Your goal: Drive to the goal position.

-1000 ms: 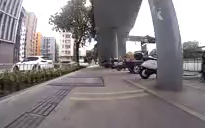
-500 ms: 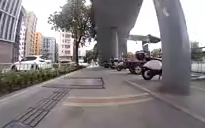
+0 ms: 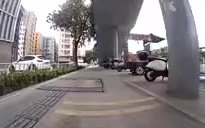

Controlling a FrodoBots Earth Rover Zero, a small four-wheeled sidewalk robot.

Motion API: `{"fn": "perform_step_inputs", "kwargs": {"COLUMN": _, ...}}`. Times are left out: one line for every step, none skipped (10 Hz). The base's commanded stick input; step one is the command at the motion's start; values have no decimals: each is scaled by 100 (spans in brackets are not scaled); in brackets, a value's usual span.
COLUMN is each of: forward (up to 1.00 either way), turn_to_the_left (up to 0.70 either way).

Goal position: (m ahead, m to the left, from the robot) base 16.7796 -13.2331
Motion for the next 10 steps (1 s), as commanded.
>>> {"fn": "perform_step_inputs", "kwargs": {"forward": 45, "turn_to_the_left": 0}}
{"fn": "perform_step_inputs", "kwargs": {"forward": 45, "turn_to_the_left": 0}}
{"fn": "perform_step_inputs", "kwargs": {"forward": 45, "turn_to_the_left": 0}}
{"fn": "perform_step_inputs", "kwargs": {"forward": 45, "turn_to_the_left": 0}}
{"fn": "perform_step_inputs", "kwargs": {"forward": 45, "turn_to_the_left": 0}}
{"fn": "perform_step_inputs", "kwargs": {"forward": 45, "turn_to_the_left": 0}}
{"fn": "perform_step_inputs", "kwargs": {"forward": 45, "turn_to_the_left": 0}}
{"fn": "perform_step_inputs", "kwargs": {"forward": 45, "turn_to_the_left": 0}}
{"fn": "perform_step_inputs", "kwargs": {"forward": 45, "turn_to_the_left": 0}}
{"fn": "perform_step_inputs", "kwargs": {"forward": 45, "turn_to_the_left": 0}}
